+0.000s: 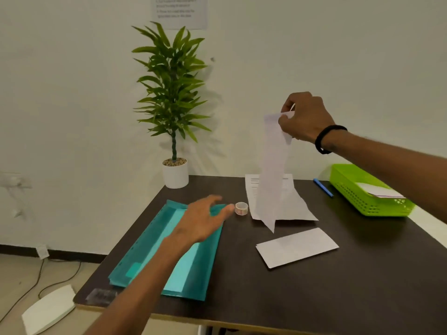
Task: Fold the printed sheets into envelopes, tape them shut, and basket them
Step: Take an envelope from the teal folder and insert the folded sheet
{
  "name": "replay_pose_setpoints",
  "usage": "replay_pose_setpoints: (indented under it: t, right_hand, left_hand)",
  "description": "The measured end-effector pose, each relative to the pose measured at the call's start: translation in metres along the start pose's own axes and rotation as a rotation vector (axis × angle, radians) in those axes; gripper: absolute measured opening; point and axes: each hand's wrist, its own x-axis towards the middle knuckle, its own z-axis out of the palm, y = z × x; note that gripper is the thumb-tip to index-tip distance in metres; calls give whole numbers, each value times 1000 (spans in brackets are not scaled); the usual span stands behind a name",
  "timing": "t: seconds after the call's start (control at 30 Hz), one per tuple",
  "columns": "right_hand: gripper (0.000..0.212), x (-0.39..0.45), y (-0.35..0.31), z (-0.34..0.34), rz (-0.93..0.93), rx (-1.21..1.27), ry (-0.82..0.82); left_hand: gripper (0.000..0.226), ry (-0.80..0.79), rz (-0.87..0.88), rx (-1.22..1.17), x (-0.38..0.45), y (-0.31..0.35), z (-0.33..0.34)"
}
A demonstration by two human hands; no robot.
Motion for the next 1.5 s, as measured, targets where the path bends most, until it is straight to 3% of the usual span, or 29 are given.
replay_pose_setpoints:
  t: [0.17, 0.3, 0.4, 0.47, 0.53, 0.67, 0.8, 0.97, 1.13, 1.5]
  right_hand:
    - [20, -52, 1, -25, 82, 77, -162]
    - [26, -88, 9, -37, 172, 276, -298]
    - [46, -100, 36, -44, 203, 315, -272]
    - [48, -106, 64, -45, 209, 228, -195]
    - [51, -113, 94, -41, 276, 228, -219]
    - [63, -128, 138, -18, 539, 712, -449]
    - [56, -130, 158, 19, 587, 860, -482]
    - [51, -113, 188, 70, 649, 934, -439]
    - [47, -105, 216, 111, 664, 1008, -393]
    - [44, -119, 241, 142, 693, 1206, -356]
  left_hand:
    - [93, -226, 196, -460, -15, 131, 15]
    - [51, -113, 164, -738, -24, 170, 43]
    - [37, -95, 70, -896, -27, 165, 59]
    - [33, -115, 9, -959, -30, 159, 64]
    - [32, -138, -60, -986, -32, 150, 68]
    - [36, -197, -157, -997, -24, 132, 84]
    - [33, -183, -204, -941, -1, 114, 108]
    - [56, 4, -109, -995, 54, 77, 126]
    - [42, -30, -51, -1038, 97, 52, 143]
    - [30, -100, -157, -1231, 109, 36, 162]
